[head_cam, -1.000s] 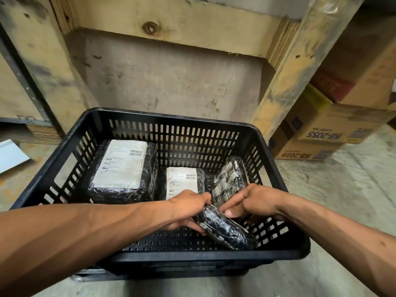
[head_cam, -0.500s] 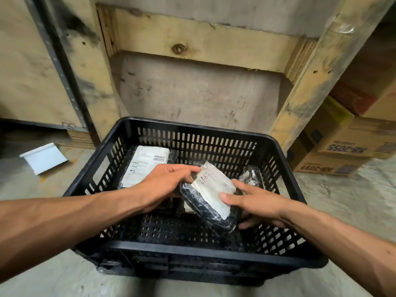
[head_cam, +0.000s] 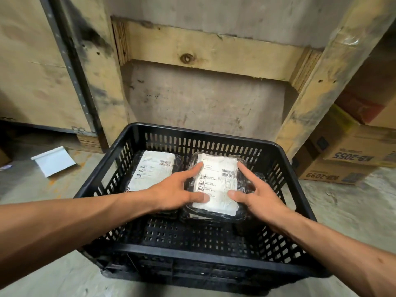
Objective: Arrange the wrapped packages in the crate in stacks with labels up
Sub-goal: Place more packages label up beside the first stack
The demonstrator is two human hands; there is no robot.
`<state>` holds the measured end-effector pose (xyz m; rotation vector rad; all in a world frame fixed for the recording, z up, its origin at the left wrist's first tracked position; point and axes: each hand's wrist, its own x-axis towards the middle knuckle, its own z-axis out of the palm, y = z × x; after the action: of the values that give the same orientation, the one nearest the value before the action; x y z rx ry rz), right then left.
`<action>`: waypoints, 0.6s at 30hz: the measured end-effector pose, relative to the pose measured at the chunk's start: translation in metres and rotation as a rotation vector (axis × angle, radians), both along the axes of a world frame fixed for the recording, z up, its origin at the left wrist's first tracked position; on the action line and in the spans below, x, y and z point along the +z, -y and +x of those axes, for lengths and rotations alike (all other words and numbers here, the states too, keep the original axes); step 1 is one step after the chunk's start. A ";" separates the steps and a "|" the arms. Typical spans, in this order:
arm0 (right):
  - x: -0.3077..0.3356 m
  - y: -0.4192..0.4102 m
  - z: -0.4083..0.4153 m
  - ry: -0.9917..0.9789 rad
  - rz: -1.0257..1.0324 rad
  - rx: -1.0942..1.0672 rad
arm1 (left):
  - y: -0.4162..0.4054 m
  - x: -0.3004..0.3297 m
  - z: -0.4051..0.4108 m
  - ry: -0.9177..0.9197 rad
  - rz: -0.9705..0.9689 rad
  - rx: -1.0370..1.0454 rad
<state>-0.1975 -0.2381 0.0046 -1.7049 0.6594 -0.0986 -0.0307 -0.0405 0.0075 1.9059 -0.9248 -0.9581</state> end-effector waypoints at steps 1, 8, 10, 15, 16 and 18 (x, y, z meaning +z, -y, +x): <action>0.000 0.002 -0.001 -0.005 -0.023 0.003 | 0.002 -0.002 -0.002 0.008 0.014 0.001; -0.004 0.009 0.003 -0.257 -0.213 0.263 | 0.020 -0.015 -0.017 0.017 0.123 0.027; -0.010 0.012 0.009 -0.299 -0.250 0.284 | 0.026 -0.017 -0.018 0.001 0.162 0.039; -0.027 0.019 0.032 -0.387 -0.308 0.330 | 0.043 -0.025 -0.013 -0.002 0.232 0.102; -0.030 0.020 0.037 -0.403 -0.316 0.338 | 0.046 -0.026 -0.013 0.019 0.254 0.117; -0.037 0.021 0.045 -0.434 -0.334 0.351 | 0.051 -0.028 -0.012 0.068 0.301 0.135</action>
<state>-0.1522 -0.2594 -0.0326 -2.1674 0.6729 0.4426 -0.0425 -0.0912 -0.0204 2.2344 -0.7093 -1.0010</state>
